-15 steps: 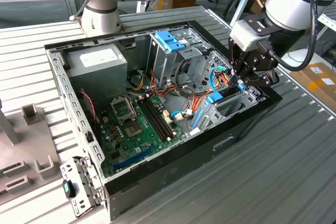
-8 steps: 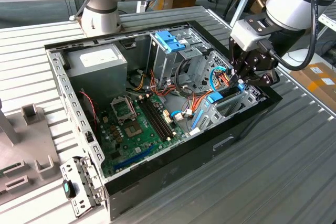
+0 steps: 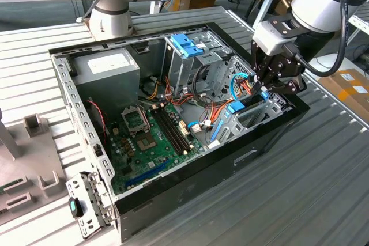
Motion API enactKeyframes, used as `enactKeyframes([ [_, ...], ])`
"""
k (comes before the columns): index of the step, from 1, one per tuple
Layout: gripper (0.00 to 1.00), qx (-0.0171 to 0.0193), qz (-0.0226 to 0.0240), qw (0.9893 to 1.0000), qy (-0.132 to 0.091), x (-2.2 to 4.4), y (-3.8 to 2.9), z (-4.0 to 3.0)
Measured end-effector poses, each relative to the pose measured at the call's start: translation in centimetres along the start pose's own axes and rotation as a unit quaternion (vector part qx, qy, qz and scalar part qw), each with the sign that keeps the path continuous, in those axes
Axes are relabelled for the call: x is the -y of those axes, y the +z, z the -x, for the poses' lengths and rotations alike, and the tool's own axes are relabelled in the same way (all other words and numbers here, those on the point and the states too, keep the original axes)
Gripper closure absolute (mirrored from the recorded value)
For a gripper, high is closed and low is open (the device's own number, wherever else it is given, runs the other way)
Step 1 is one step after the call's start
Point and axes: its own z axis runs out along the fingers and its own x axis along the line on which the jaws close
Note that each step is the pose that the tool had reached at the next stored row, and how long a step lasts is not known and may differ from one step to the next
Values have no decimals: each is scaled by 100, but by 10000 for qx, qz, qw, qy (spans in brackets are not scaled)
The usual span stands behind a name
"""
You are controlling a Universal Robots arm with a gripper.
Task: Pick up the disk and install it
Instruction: 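Insert the second disk wire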
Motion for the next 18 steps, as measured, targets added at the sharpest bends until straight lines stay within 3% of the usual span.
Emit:
enactKeyframes([
  [1, 89, 0, 0, 10000, 0, 0, 0, 0],
  [5, 70, 0, 0, 10000, 0, 1, 0, 0],
  [6, 70, -1, 0, 10000, 0, 4, -37, 4],
  [7, 70, 1, 0, 10000, 0, 13, -156, 15],
  [10, 70, 1, 0, 10000, 0, 30, -147, 173],
  [14, 70, 1, 1, 10000, -1, 27, -139, 258],
  [17, 70, 2, 1, 10000, -1, 23, -126, 389],
  [18, 70, -1, 6, 10000, 0, 28, -124, 392],
])
